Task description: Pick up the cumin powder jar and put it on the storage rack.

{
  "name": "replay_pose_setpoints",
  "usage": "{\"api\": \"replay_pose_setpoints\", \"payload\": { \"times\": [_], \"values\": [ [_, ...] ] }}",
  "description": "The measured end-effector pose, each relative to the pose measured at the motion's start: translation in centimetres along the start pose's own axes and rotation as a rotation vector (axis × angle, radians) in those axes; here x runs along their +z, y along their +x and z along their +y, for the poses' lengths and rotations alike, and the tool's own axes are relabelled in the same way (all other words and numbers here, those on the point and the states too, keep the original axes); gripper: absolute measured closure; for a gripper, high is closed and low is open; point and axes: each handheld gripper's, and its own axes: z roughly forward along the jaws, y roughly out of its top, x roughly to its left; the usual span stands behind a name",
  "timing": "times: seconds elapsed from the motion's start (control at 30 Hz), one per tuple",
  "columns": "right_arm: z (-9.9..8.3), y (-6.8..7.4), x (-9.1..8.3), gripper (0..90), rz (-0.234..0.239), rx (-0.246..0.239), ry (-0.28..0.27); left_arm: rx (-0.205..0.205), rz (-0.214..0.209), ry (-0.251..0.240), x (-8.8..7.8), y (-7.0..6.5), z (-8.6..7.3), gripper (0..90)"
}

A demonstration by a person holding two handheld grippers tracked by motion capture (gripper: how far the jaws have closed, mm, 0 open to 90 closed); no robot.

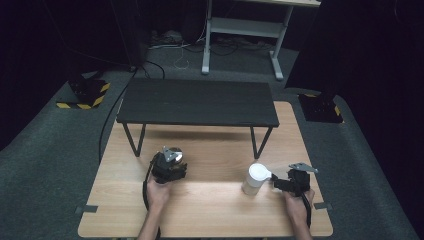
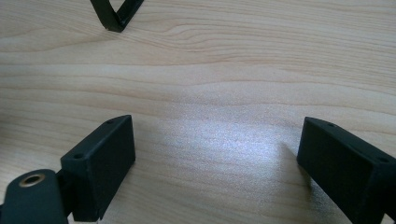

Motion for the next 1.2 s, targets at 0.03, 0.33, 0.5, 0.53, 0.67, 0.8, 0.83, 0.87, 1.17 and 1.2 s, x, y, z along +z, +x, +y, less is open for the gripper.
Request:
{"api": "replay_pose_setpoints", "payload": {
  "times": [0.03, 0.33, 0.5, 0.53, 0.67, 0.8, 0.83, 0.87, 1.17, 1.2],
  "values": [
    [0.0, 0.0, 0.0, 10.5, 0.000, 0.000, 0.000, 0.002, -0.009, 0.001, 0.0, -0.1, 0.2, 31.6],
    [0.0, 0.0, 0.0, 10.5, 0.000, 0.000, 0.000, 0.021, -0.058, 0.032, -0.6, -0.4, 1.7, 31.6],
    [0.0, 0.0, 0.0, 10.5, 0.002, -0.002, 0.000, 0.032, -0.078, 0.035, -1.1, -0.7, 2.5, 31.6],
    [0.0, 0.0, 0.0, 10.5, 0.003, -0.002, 0.000, 0.035, -0.084, 0.037, -1.3, -0.7, 2.8, 31.6],
    [0.0, 0.0, 0.0, 10.5, 0.005, -0.004, 0.000, 0.037, -0.107, 0.046, -1.7, -0.7, 3.7, 31.6],
    [0.0, 0.0, 0.0, 10.5, 0.005, -0.004, 0.000, 0.022, -0.144, 0.061, -2.2, -0.8, 5.0, 31.6],
    [0.0, 0.0, 0.0, 10.5, 0.005, -0.004, 0.000, 0.024, -0.150, 0.060, -2.3, -0.9, 5.2, 31.6],
    [0.0, 0.0, 0.0, 10.5, 0.005, -0.004, 0.000, 0.022, -0.154, 0.056, -2.4, -1.1, 5.4, 31.6],
    [0.0, -0.1, 0.0, 10.6, 0.005, -0.003, 0.000, 0.056, -0.191, 0.073, -3.8, -1.7, 7.9, 31.6],
    [0.0, -0.1, 0.0, 10.7, 0.006, -0.003, 0.000, 0.056, -0.191, 0.073, -3.8, -1.7, 7.9, 31.6]
  ]
}}
